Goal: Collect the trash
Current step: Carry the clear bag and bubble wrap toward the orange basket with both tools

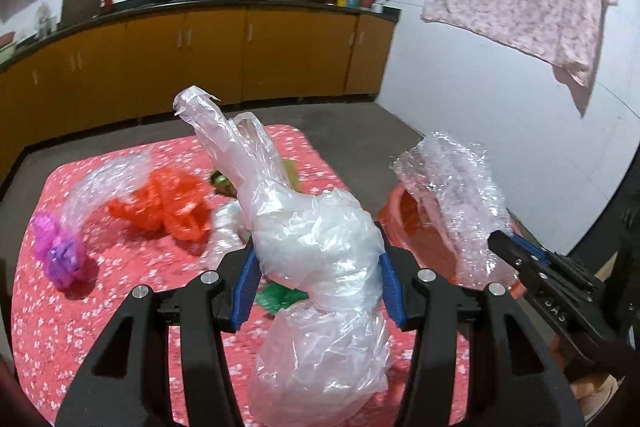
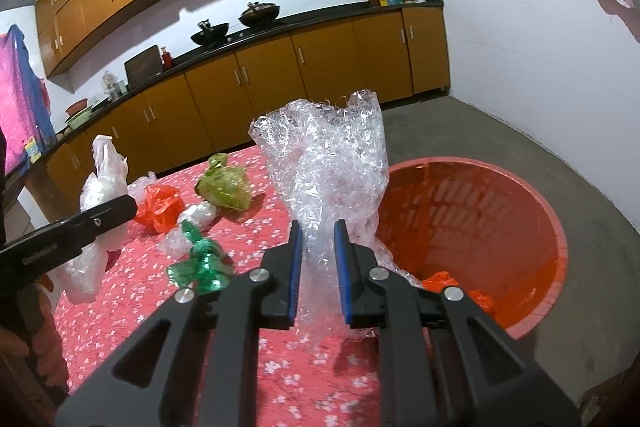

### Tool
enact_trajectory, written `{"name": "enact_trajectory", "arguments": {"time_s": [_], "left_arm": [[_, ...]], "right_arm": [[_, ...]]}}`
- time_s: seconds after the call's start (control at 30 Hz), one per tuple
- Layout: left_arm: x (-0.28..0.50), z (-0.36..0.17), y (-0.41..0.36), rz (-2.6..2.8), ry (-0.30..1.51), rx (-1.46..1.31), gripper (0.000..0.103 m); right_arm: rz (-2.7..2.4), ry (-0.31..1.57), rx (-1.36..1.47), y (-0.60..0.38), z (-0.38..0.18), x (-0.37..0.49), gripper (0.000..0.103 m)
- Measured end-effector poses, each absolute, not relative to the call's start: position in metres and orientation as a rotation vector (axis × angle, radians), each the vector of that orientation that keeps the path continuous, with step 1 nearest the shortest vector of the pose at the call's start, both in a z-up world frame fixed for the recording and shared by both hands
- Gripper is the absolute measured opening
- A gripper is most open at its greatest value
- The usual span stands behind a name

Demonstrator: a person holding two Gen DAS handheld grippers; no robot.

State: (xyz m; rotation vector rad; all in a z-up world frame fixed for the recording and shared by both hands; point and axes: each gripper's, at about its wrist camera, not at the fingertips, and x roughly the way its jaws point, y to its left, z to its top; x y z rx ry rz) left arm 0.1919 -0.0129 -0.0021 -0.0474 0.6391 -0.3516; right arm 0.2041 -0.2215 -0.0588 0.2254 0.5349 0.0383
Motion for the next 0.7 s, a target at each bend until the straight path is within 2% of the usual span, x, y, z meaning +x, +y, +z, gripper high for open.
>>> {"name": "enact_trajectory", "arguments": {"time_s": [0.7], "left_arm": [[0.203, -0.008, -0.112, -0.54, 0.658, 0.028, 0.052]], "right_arm": [[-0.11, 0.52, 0.303, -0.298, -0.07, 0.195, 0.017]]}}
